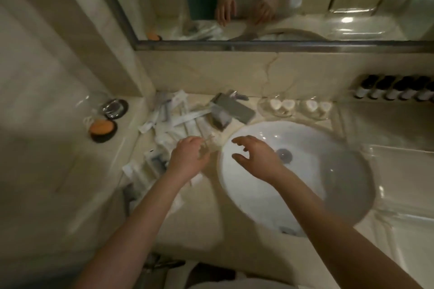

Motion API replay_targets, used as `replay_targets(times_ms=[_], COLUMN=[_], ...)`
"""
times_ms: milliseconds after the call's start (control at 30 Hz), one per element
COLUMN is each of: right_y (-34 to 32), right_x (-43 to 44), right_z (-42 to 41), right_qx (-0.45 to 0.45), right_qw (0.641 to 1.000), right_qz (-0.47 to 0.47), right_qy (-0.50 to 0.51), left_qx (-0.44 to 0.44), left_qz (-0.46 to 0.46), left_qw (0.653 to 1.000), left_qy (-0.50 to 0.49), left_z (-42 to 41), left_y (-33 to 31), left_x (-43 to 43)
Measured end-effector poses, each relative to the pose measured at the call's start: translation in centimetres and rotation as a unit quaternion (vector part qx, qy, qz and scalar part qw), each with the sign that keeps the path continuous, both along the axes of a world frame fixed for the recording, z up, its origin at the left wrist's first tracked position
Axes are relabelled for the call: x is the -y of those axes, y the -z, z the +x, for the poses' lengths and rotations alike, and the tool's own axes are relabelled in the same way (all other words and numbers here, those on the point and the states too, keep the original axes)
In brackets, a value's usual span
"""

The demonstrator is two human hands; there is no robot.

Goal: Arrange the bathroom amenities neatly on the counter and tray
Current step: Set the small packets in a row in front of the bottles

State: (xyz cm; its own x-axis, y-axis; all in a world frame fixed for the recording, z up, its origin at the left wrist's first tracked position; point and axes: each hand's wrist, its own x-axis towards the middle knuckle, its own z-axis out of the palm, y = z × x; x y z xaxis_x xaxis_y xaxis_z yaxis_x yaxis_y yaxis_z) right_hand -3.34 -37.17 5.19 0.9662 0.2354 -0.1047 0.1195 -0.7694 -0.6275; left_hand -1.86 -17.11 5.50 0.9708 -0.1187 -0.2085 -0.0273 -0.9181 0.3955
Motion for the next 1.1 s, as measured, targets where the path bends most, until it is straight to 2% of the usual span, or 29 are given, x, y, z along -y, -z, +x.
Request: replay_targets(times_ms=[233, 333, 433, 533, 700, 767, 833, 933, 1100], right_y=[2.9, 4.0, 5.4, 6.6, 7.9, 8.3, 8.7, 9.0, 8.3], right_x=[-9.9, -14.3, -18.4, -21.2, -23.3, -23.6, -23.9, -24.1, -23.0], right_z=[1.2, 0.6, 0.0, -0.2, 0.1, 0.6, 1.2, 2.2, 3.1], right_qx=[-0.139, -0.173, -0.156, -0.129, -0.118, -0.099, -0.108, -0.163, -0.192], right_qw=[0.981, 0.973, 0.978, 0.984, 0.984, 0.982, 0.978, 0.975, 0.977], right_qz=[-0.064, -0.082, -0.096, -0.109, -0.131, -0.162, -0.177, -0.151, -0.092], right_qy=[-0.117, -0.130, -0.097, -0.064, -0.006, -0.012, -0.011, 0.010, -0.016], left_qx=[-0.116, -0.138, -0.133, -0.152, -0.228, -0.232, -0.226, -0.226, -0.178], left_qz=[0.013, 0.045, 0.113, 0.122, 0.085, 0.071, 0.019, -0.032, -0.096], left_qw=[0.982, 0.970, 0.962, 0.952, 0.922, 0.920, 0.917, 0.906, 0.900], left_qy=[-0.149, -0.194, -0.210, -0.236, -0.302, -0.309, -0.329, -0.356, -0.386], left_z=[-1.4, -2.6, -3.9, -4.9, -6.1, -6.1, -5.9, -6.0, -6.0], left_y=[3.2, 4.4, 5.4, 6.5, 7.6, 7.8, 8.0, 8.3, 7.5], left_x=[-10.6, -14.1, -16.4, -17.8, -19.0, -19.0, -19.0, -19.0, -19.1])
